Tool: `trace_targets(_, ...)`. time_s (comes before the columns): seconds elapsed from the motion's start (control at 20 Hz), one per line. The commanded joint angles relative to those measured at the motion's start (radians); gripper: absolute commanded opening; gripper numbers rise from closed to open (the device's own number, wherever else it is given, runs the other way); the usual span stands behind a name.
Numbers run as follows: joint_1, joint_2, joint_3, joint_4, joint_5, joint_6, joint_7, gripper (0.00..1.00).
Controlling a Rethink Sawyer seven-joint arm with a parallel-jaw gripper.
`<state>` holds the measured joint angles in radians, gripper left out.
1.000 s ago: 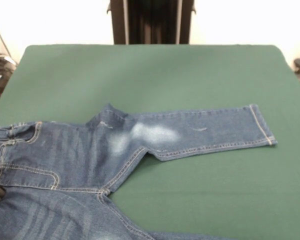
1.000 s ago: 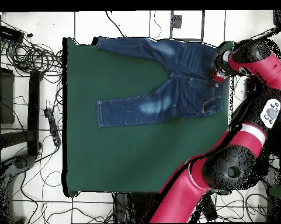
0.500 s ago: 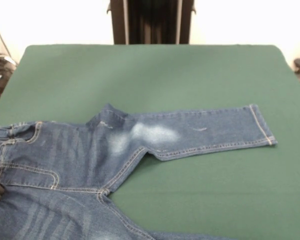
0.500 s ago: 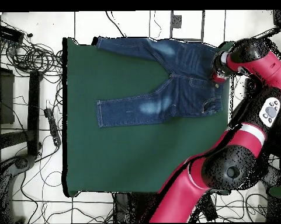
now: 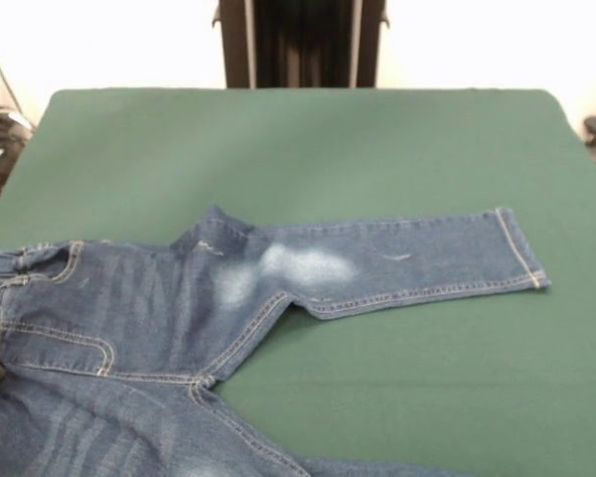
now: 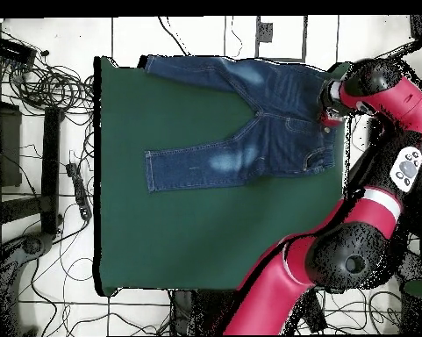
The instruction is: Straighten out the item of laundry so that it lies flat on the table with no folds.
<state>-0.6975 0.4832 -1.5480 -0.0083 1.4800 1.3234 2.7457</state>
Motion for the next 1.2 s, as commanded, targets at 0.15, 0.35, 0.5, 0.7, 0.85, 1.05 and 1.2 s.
trace_targets(0.15, -0.059, 0.077, 0.096, -0.009, -0.201, -0.082, -0.501, 0.00)
trace_targets(0.35, -0.100, 0.082, 0.121, -0.022, -0.216, -0.093, -0.585, 0.00)
trace_targets(0.5, -0.125, 0.091, 0.122, -0.026, -0.211, -0.111, -0.649, 0.00)
trace_targets(0.7, -0.154, 0.105, 0.089, -0.025, -0.159, -0.135, -0.733, 0.00)
trace_targets(0.85, -0.161, 0.114, 0.066, -0.020, -0.122, -0.147, -0.757, 0.00)
trace_targets(1.05, -0.154, 0.121, 0.050, -0.014, -0.096, -0.168, -0.761, 0.00)
trace_targets(1.2, -0.151, 0.128, 0.021, -0.010, -0.070, -0.191, -0.759, 0.00)
